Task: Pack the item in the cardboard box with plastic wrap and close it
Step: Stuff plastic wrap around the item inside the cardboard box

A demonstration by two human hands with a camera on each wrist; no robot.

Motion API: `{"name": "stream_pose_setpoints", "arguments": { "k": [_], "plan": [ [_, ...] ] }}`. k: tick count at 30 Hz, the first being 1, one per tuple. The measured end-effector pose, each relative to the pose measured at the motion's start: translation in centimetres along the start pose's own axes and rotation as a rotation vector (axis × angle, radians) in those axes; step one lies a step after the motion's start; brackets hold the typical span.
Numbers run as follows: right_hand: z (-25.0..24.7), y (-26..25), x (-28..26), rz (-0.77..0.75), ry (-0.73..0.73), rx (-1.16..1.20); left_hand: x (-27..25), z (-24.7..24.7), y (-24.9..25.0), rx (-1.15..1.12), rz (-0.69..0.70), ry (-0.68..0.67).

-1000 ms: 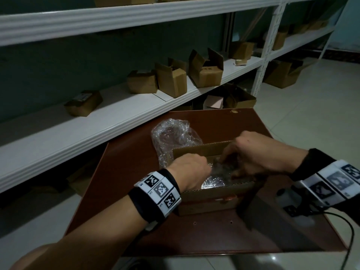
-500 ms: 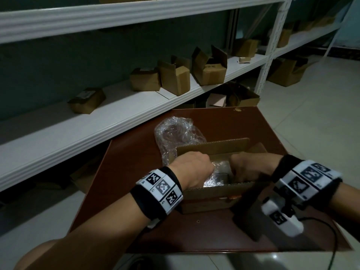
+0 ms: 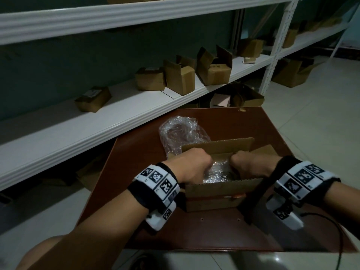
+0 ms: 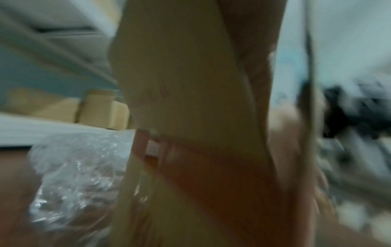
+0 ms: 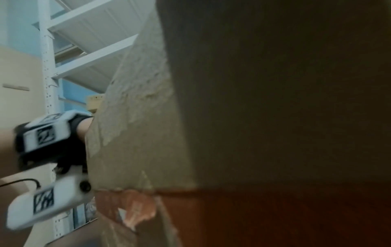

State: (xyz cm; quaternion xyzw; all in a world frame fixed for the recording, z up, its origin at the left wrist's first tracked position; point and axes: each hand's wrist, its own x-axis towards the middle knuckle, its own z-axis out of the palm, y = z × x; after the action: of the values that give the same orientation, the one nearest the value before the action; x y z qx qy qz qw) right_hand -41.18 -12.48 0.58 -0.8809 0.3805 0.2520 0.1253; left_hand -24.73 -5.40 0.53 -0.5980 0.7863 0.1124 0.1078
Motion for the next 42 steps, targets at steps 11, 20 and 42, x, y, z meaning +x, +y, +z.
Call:
{"name": "stream_pose_setpoints", "arguments": {
  "k": [11,20,42],
  "plan": [
    [1.2,0.9,0.8,-0.041,0.087,-0.046,-2.5,-3.5,-0.5,-0.594,-0.476,0.015],
    [1.0,0.8,0.4,-0.059,0.088,-0.063,-1.6,-2.3,1.9,-0.318,-0.401,-0.171],
    [1.2,1.6,-0.4,-0.103,0.149,-0.013,0.2,-0.4,1.5,0.158,-0.093,-0.109]
  ]
}}
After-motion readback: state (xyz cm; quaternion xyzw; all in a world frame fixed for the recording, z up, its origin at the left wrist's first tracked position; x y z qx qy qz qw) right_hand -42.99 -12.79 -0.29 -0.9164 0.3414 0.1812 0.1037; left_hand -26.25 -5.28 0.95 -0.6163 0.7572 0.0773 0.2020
